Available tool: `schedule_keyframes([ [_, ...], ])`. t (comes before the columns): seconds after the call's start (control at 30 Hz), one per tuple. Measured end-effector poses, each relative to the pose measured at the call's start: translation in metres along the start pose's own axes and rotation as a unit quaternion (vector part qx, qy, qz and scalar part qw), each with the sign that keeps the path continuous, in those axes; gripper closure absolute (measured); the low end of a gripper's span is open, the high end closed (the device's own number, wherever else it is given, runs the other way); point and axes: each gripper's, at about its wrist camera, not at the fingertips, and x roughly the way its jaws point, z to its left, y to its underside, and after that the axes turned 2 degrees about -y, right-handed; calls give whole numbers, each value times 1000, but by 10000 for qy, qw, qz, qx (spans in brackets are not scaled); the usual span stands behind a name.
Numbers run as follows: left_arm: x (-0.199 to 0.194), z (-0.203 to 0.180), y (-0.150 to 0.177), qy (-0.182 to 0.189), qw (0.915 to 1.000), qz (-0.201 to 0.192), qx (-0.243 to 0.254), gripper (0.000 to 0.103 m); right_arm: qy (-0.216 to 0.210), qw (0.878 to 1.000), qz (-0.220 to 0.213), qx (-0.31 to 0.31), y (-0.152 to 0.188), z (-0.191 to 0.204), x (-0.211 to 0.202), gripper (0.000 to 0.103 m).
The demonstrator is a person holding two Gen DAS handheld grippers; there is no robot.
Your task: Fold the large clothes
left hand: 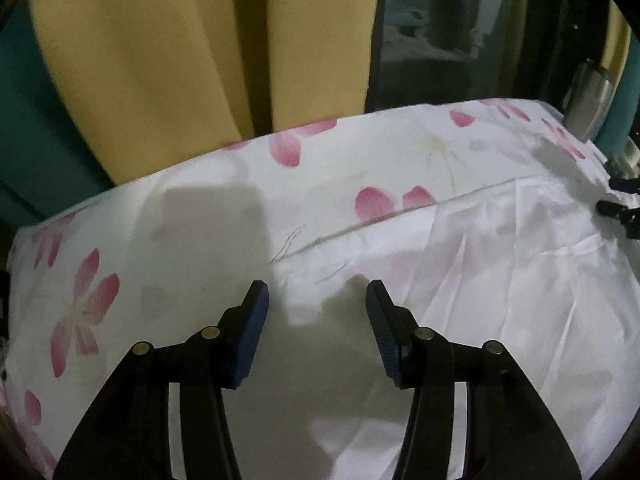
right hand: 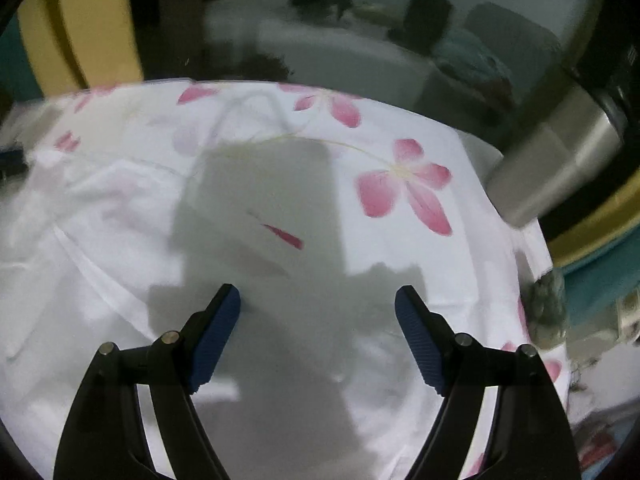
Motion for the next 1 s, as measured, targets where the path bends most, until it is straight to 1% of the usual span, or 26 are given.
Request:
schedule_keyframes([
  [0.1,3,8,2,-217,9996,18,-159,49,334,9994,-45,94,3,-13,-2,23],
  [0.17,1,16,4,-377,9990,36,-245,49,480,9986,-37,222,7,-22,-3,23],
  [0.2,0,20,6,-429,9986,45,-300,49,606,9978,-24,270,10,-28,-5,23],
  [0.3,-12,32,12,-488,9980,27,-408,49,748,9964,7,395,24,-41,-12,23],
  [0.4,-27,36,16,-472,9976,-85,-492,49,753,9949,-61,662,40,-57,-25,23],
  [0.47,-40,37,20,-391,9973,-200,-591,49,630,9939,-229,875,54,-60,-47,23],
  [0.53,-56,37,25,-282,9969,-298,-671,49,513,9938,-362,916,65,-56,-64,23],
  [0.6,-68,32,35,-277,9958,-394,-782,49,375,9937,-491,940,84,-46,-84,23],
  [0.67,-69,24,43,-193,9956,-382,-834,49,238,9926,-539,1062,103,-38,-96,23],
  [0.73,-70,21,55,-192,9953,-317,-890,49,184,9916,-495,1183,122,-32,-99,23],
  [0.87,-61,27,81,-266,9944,-26,-1023,49,272,9882,-372,1460,159,-23,-109,23],
  [0.9,-63,27,85,-280,9950,-144,-945,49,302,9873,-386,1509,168,-22,-113,23],
  [0.93,-63,27,87,-371,9955,-120,-865,49,313,9870,-379,1530,175,-22,-115,23],
  [0.97,-63,29,88,-378,9952,-122,-895,49,324,9870,-356,1531,180,-21,-114,23],
  [1.0,-63,32,88,-389,9948,-117,-938,49,341,9862,-438,1561,188,-21,-117,20],
])
